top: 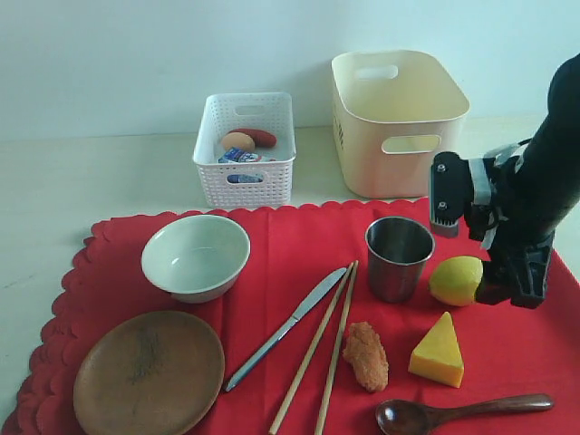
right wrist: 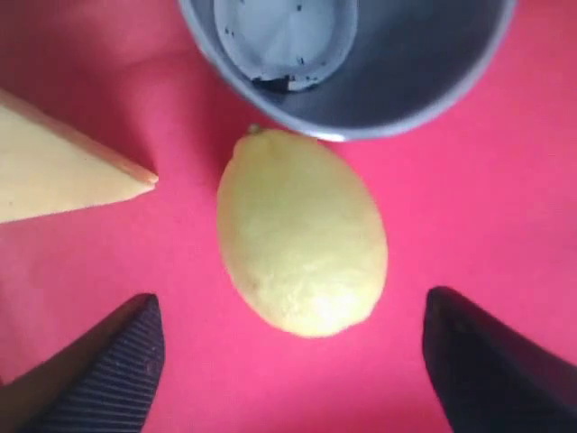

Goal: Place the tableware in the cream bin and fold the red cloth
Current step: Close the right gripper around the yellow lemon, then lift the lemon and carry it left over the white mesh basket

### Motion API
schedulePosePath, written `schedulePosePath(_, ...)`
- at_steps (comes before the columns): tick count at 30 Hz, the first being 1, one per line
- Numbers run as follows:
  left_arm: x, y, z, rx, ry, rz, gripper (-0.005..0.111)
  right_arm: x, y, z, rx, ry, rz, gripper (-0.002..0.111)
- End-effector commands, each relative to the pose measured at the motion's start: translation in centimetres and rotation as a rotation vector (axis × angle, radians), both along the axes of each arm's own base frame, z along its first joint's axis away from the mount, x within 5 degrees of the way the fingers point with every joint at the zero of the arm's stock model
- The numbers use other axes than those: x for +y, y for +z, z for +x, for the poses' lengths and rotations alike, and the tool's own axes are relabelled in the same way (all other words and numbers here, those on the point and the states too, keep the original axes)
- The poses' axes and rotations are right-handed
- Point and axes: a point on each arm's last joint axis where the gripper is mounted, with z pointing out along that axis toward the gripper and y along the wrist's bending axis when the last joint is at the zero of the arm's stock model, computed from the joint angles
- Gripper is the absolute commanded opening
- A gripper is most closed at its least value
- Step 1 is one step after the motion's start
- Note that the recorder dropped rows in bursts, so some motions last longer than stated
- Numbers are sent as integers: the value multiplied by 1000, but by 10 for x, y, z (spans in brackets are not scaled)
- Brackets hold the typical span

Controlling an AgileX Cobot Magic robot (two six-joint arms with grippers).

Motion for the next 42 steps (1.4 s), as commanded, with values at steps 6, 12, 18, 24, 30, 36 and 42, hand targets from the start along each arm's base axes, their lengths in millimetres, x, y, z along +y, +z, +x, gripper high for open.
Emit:
schedulePosePath(6,0,0,0,-13,-6,0,78,3,-42,12,26,120,-4,74)
schedulePosePath(12,0,0,0,-13,-6,0,78,4,-58,14,50,120,-8,63)
schedulePosePath(18,0,0,0,-13,-6,0,78,4,-54,13,56,110,-3,20)
schedulePosePath(24,0,0,0,-13,-6,0,78,3,-31,9,29,109,2,0)
schedulePosePath(30,0,0,0,-13,-6,0,78,-5,13,2,-92,65,-39,0)
schedulePosePath(36,0,0,0,-13,-6,0,78,-15,61,-10,-244,13,-86,0)
schedulePosePath(42,0,0,0,-13,-6,0,78,-4,109,-4,-374,-181,121,0)
